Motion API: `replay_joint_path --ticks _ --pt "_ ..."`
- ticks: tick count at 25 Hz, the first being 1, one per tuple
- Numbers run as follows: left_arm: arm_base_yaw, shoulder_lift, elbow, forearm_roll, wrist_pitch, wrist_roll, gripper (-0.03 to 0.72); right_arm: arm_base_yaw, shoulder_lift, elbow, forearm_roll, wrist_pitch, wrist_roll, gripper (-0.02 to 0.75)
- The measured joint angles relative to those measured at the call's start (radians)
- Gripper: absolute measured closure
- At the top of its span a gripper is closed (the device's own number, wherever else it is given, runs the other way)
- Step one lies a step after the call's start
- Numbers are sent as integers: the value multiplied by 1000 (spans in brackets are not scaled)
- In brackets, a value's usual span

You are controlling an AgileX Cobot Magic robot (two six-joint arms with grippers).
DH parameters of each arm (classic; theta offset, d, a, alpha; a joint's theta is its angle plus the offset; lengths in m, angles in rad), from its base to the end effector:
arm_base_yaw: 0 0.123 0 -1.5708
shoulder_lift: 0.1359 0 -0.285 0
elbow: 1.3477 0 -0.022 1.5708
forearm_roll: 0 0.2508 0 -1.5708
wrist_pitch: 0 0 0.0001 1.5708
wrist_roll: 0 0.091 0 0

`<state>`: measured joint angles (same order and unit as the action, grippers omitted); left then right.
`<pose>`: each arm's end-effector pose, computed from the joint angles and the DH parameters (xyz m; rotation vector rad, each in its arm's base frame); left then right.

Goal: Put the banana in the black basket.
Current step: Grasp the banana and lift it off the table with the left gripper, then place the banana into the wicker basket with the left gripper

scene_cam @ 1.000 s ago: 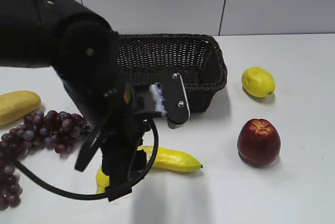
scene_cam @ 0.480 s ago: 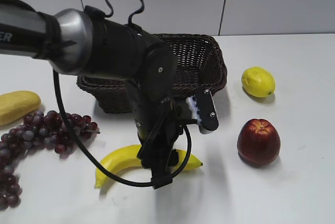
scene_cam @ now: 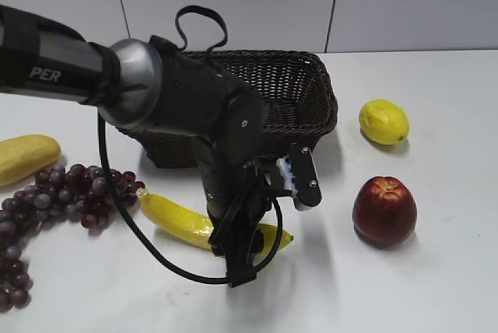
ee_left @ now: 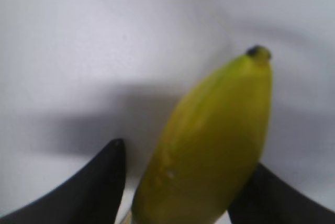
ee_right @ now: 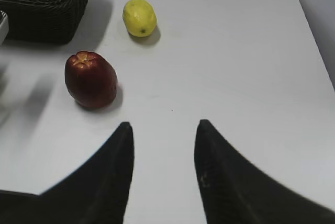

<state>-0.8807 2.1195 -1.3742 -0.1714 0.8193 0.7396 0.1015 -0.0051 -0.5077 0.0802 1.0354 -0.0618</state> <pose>0.2466 -0.3165 0.1180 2.0896 2.2229 -0.2091 -0.0063 0.0057 0.2817 -0.1667 1.9988 0.1208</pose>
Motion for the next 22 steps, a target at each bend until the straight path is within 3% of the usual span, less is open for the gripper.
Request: replay_joint_path --ticks 3,11,17,22 --pt "0 -2 0 0 25 0 337 0 0 0 0 0 0 437" --pt "1 -141 -39 2 191 0 329 0 0 0 0 0 0 437" --pt "1 -226 -248 83 380 40 329 0 0 0 0 0 0 437" --pt "26 -224 -443 148 340 125 329 0 0 0 2 0 0 437"
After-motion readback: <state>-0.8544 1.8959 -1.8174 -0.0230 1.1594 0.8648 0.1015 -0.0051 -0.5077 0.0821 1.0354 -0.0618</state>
